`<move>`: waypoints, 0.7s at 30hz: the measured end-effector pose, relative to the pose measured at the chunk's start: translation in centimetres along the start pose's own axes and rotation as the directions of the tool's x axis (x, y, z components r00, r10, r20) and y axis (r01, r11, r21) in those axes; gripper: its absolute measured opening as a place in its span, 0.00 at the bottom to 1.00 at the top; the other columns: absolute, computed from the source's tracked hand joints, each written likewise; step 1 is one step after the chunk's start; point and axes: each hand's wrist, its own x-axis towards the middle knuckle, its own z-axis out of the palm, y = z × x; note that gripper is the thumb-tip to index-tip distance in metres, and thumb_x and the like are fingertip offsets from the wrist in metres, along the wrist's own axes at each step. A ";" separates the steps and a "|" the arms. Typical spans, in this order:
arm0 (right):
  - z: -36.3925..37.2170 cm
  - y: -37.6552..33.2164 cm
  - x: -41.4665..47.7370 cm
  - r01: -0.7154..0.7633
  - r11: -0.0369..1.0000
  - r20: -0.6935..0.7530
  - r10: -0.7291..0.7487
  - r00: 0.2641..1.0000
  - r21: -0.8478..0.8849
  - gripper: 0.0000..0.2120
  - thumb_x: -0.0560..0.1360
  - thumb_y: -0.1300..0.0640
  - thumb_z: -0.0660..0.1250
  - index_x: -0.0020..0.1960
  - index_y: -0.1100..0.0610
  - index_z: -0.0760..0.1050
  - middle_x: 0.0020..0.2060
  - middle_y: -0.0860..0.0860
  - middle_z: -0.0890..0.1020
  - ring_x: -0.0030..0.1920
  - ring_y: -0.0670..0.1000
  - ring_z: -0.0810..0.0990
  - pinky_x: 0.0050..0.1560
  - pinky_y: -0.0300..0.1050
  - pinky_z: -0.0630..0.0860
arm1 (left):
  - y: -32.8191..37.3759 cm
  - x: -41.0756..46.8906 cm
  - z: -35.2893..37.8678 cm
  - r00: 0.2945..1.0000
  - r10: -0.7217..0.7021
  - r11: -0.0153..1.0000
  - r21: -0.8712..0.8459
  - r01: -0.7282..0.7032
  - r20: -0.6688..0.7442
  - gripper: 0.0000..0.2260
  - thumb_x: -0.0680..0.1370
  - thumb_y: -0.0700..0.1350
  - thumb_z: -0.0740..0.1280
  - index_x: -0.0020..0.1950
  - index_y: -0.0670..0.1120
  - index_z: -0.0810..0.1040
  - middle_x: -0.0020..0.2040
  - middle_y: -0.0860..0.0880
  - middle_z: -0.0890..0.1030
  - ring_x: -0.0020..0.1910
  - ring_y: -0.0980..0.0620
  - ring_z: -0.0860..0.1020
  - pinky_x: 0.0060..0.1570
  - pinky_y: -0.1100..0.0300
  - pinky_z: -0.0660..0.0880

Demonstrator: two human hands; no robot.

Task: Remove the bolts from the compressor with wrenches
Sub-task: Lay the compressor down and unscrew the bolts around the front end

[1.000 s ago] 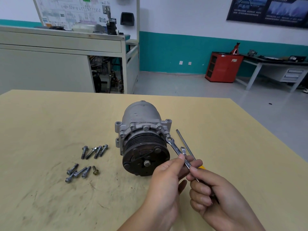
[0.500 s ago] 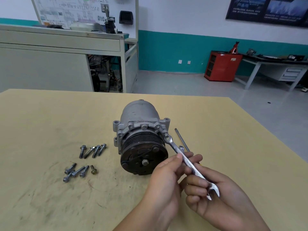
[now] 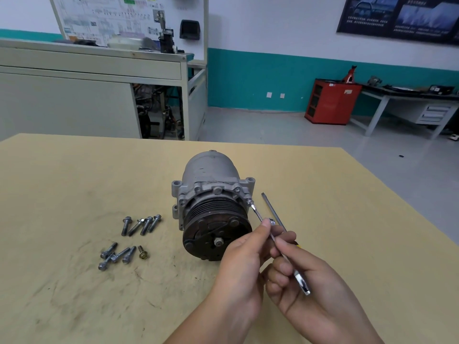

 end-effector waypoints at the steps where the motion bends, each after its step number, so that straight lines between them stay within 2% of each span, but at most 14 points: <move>1: 0.1 0.2 0.1 0.008 0.999 -0.008 -0.008 1.000 -0.042 0.09 0.63 0.59 0.67 0.25 0.60 0.76 0.18 0.52 0.67 0.17 0.47 0.66 0.17 0.37 0.66 | 0.0 -0.1 0.0 1.000 -0.002 1.000 -0.009 0.002 -0.007 0.13 0.73 0.52 0.67 0.42 0.43 0.82 0.43 0.45 0.85 0.17 0.56 0.69 0.17 0.69 0.63; 4: 0.3 0.9 0.3 0.057 0.985 -0.005 -0.058 0.998 -0.160 0.09 0.63 0.58 0.66 0.25 0.58 0.77 0.18 0.54 0.69 0.17 0.48 0.67 0.18 0.37 0.67 | 0.2 -0.3 -0.1 1.000 -0.012 1.000 -0.015 0.012 -0.010 0.13 0.68 0.55 0.69 0.36 0.45 0.83 0.44 0.44 0.85 0.16 0.56 0.66 0.17 0.70 0.60; 7: 0.4 1.3 0.4 0.103 0.956 0.004 -0.106 0.994 -0.274 0.09 0.62 0.58 0.67 0.24 0.58 0.76 0.18 0.56 0.71 0.17 0.49 0.68 0.18 0.38 0.67 | 0.3 -0.3 -0.3 0.999 -0.039 0.999 -0.011 0.038 -0.022 0.13 0.75 0.53 0.66 0.41 0.44 0.81 0.45 0.45 0.85 0.20 0.54 0.68 0.19 0.70 0.62; 9: 0.1 1.7 0.7 0.138 0.921 0.001 -0.148 0.989 -0.364 0.11 0.66 0.62 0.67 0.26 0.60 0.75 0.18 0.58 0.72 0.16 0.50 0.69 0.18 0.38 0.68 | 0.2 0.0 -0.5 0.998 -0.048 0.999 0.000 0.048 -0.032 0.16 0.78 0.52 0.63 0.39 0.44 0.83 0.45 0.45 0.85 0.28 0.51 0.70 0.26 0.66 0.63; 11: -0.3 2.1 1.2 0.160 0.878 -0.016 -0.187 0.982 -0.451 0.18 0.72 0.65 0.65 0.24 0.57 0.74 0.18 0.59 0.72 0.17 0.51 0.69 0.19 0.39 0.67 | 0.1 0.2 -0.7 0.998 -0.048 0.999 -0.007 0.047 -0.044 0.17 0.79 0.51 0.61 0.37 0.44 0.83 0.45 0.44 0.85 0.34 0.49 0.73 0.33 0.63 0.65; 12: -0.4 2.3 1.3 0.157 0.866 -0.020 -0.189 0.982 -0.474 0.21 0.74 0.65 0.63 0.22 0.57 0.74 0.18 0.58 0.72 0.17 0.52 0.69 0.20 0.39 0.67 | 0.0 0.1 -0.7 0.998 -0.052 0.999 -0.015 0.052 -0.040 0.17 0.79 0.51 0.61 0.39 0.43 0.82 0.45 0.44 0.85 0.33 0.49 0.75 0.33 0.64 0.66; 13: -0.4 2.3 1.3 0.147 0.869 -0.020 -0.177 0.984 -0.473 0.22 0.75 0.65 0.62 0.22 0.57 0.74 0.18 0.58 0.72 0.18 0.52 0.69 0.21 0.40 0.67 | 0.0 0.1 -0.7 0.998 -0.059 0.998 -0.020 0.059 -0.031 0.16 0.80 0.50 0.60 0.41 0.42 0.81 0.45 0.44 0.85 0.27 0.51 0.75 0.30 0.66 0.67; 15: -0.5 2.2 1.2 0.118 0.908 -0.004 -0.131 0.991 -0.403 0.20 0.75 0.66 0.60 0.24 0.60 0.75 0.19 0.58 0.70 0.18 0.52 0.69 0.20 0.41 0.66 | 0.1 -0.1 -0.9 0.997 -0.080 0.997 -0.002 0.080 -0.013 0.15 0.81 0.49 0.58 0.45 0.41 0.79 0.45 0.45 0.85 0.15 0.56 0.66 0.18 0.71 0.61; 17: -0.7 1.8 1.2 0.063 0.957 0.001 -0.065 0.998 -0.282 0.19 0.75 0.63 0.59 0.27 0.62 0.76 0.19 0.57 0.68 0.18 0.52 0.67 0.18 0.40 0.66 | 0.0 -0.1 -0.9 0.995 -0.098 0.995 0.029 0.098 -0.001 0.14 0.81 0.50 0.58 0.48 0.42 0.78 0.46 0.47 0.85 0.13 0.56 0.63 0.16 0.71 0.57; 21: -0.9 1.6 1.1 -0.016 0.986 0.006 0.017 1.000 -0.167 0.13 0.68 0.57 0.61 0.29 0.62 0.75 0.19 0.54 0.66 0.18 0.50 0.65 0.17 0.39 0.65 | 0.0 0.0 -0.9 0.990 -0.140 0.989 0.054 0.139 0.028 0.14 0.81 0.52 0.57 0.49 0.44 0.76 0.46 0.49 0.85 0.14 0.56 0.65 0.17 0.71 0.58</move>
